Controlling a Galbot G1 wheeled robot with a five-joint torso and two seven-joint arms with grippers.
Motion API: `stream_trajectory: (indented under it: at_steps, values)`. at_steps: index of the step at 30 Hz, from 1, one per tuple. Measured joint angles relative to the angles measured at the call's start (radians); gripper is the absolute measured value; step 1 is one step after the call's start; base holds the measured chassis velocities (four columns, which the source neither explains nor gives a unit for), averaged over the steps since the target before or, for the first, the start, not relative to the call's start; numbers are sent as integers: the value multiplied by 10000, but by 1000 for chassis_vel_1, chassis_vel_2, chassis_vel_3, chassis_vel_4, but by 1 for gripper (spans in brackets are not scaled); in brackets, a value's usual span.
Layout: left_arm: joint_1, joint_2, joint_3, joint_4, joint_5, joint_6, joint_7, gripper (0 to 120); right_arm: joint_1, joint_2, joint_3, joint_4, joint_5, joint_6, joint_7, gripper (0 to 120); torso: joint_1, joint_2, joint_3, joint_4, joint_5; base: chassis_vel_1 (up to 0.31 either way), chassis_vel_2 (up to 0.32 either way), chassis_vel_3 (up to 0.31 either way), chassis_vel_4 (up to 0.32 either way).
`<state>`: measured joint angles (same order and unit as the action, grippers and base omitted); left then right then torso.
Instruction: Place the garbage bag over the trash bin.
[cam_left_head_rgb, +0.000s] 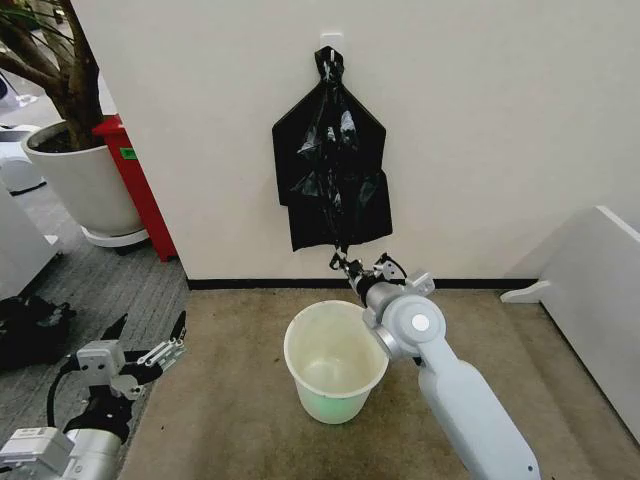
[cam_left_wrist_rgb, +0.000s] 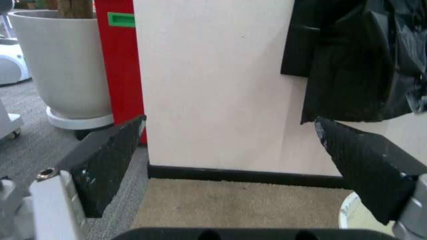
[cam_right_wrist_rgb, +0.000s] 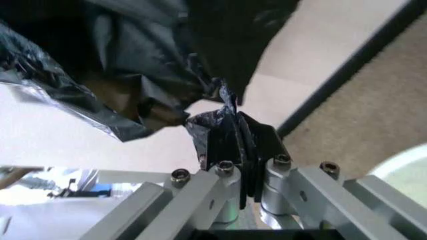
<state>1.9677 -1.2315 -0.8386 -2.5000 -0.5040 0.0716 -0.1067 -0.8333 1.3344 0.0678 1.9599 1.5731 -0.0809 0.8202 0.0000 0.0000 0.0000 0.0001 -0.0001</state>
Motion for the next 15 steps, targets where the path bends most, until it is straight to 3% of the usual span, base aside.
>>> stream_trajectory:
  at_steps: [12, 15]
  values:
    - [-196, 301, -18, 0, -148, 19, -8, 100, -15, -237, -275, 225, -543, -415, -491, 0, 0, 0, 1, -2, -1, 0, 0, 0, 0]
    - [-311, 520, -47, 0, -290, 84, -64, 100, -286, -596, -419, 501, -867, -664, -674, 8, 0, 0, 0, 3, 0, 0, 0, 0, 0]
